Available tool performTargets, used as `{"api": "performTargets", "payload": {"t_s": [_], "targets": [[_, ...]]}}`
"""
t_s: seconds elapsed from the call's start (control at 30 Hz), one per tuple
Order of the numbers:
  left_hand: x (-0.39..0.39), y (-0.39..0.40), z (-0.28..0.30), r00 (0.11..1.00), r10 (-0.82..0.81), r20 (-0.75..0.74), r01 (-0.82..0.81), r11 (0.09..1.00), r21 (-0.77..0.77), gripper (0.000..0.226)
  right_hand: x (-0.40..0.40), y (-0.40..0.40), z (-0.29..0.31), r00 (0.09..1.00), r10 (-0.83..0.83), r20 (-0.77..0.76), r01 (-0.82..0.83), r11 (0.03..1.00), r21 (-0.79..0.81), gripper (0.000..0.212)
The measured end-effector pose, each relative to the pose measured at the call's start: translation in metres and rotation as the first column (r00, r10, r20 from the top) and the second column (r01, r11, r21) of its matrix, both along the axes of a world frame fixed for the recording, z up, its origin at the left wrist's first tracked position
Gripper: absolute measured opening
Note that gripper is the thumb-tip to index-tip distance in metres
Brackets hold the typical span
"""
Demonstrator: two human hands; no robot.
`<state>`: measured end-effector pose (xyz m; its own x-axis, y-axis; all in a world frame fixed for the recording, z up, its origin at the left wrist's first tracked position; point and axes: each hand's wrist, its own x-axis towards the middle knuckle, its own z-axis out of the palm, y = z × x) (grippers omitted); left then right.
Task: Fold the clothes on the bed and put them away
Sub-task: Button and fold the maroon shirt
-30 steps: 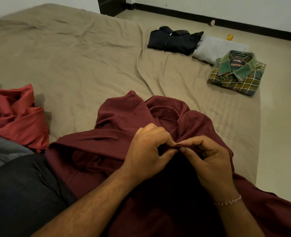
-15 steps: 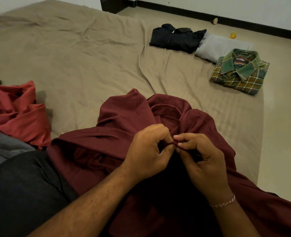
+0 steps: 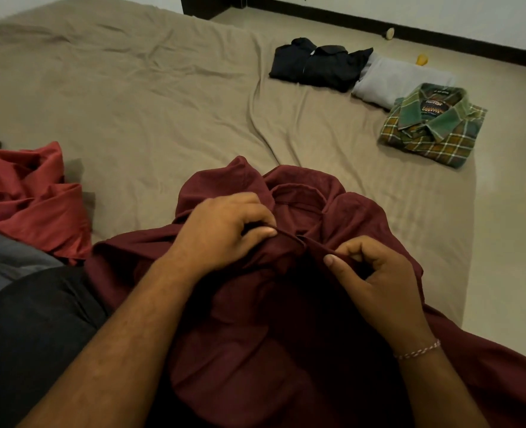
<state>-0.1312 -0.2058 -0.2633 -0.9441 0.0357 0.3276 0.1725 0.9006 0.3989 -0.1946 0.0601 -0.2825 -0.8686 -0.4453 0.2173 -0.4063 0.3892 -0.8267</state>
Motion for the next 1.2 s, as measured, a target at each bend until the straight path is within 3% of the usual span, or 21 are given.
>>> {"api": "performTargets", "payload": {"t_s": [0.1, 0.2, 0.43, 0.57, 0.63, 0.7, 0.77, 0.83, 0.9, 0.97, 1.07, 1.2], "targets": [[0.001, -0.018, 0.011, 1.0, 0.017, 0.008, -0.017, 1.0, -0.003, 0.006, -0.005, 0.006, 0.003, 0.997, 0.037, 0.068, -0.039, 0.999, 0.024, 0.008], [0.002, -0.028, 0.017, 0.997, 0.074, 0.024, -0.073, 0.997, -0.035, 0.012, -0.008, 0.011, 0.004, 0.997, 0.073, 0.012, -0.074, 0.986, 0.152, 0.008], [0.011, -0.045, 0.03, 0.992, 0.064, 0.104, -0.077, 0.989, 0.127, 0.016, -0.019, 0.031, 0.016, 0.961, 0.232, 0.147, -0.271, 0.889, 0.37, 0.021], [0.003, -0.052, 0.023, 0.99, 0.137, 0.034, -0.138, 0.99, 0.024, 0.015, -0.036, 0.013, 0.022, 0.994, 0.064, 0.092, -0.09, 0.946, 0.311, 0.015], [-0.011, -0.047, 0.018, 0.946, 0.304, -0.113, -0.299, 0.952, 0.063, 0.016, -0.05, -0.012, 0.033, 0.997, -0.043, 0.058, 0.034, 0.988, 0.153, 0.014], [-0.022, -0.039, 0.019, 0.833, 0.496, -0.246, -0.445, 0.864, 0.235, 0.016, -0.066, -0.039, 0.053, 0.985, -0.166, -0.041, 0.167, 0.986, 0.017, 0.015], [-0.023, -0.032, 0.023, 0.723, 0.602, -0.338, -0.491, 0.793, 0.361, 0.017, -0.073, -0.056, 0.075, 0.964, -0.231, -0.128, 0.229, 0.973, -0.034, 0.017], [-0.017, -0.029, 0.025, 0.674, 0.617, -0.406, -0.489, 0.785, 0.381, 0.018, -0.065, -0.06, 0.087, 0.965, -0.218, -0.144, 0.222, 0.975, 0.013, 0.018], [-0.008, -0.026, 0.025, 0.654, 0.605, -0.454, -0.46, 0.794, 0.397, 0.02, -0.049, -0.052, 0.081, 0.98, -0.185, -0.069, 0.192, 0.976, 0.107, 0.017], [0.001, -0.018, 0.025, 0.645, 0.585, -0.491, -0.408, 0.808, 0.426, 0.019, -0.03, -0.037, 0.067, 0.987, -0.148, 0.067, 0.141, 0.985, 0.094, 0.02], [0.009, 0.004, 0.024, 0.687, 0.517, -0.51, -0.315, 0.845, 0.432, 0.013, -0.005, -0.019, 0.05, 0.948, -0.108, 0.3, 0.14, 0.986, -0.087, 0.016], [0.008, 0.034, 0.018, 0.776, 0.338, -0.532, -0.181, 0.928, 0.325, 0.008, 0.013, -0.019, 0.039, 0.864, -0.034, 0.503, 0.223, 0.921, -0.32, 0.012]]}}
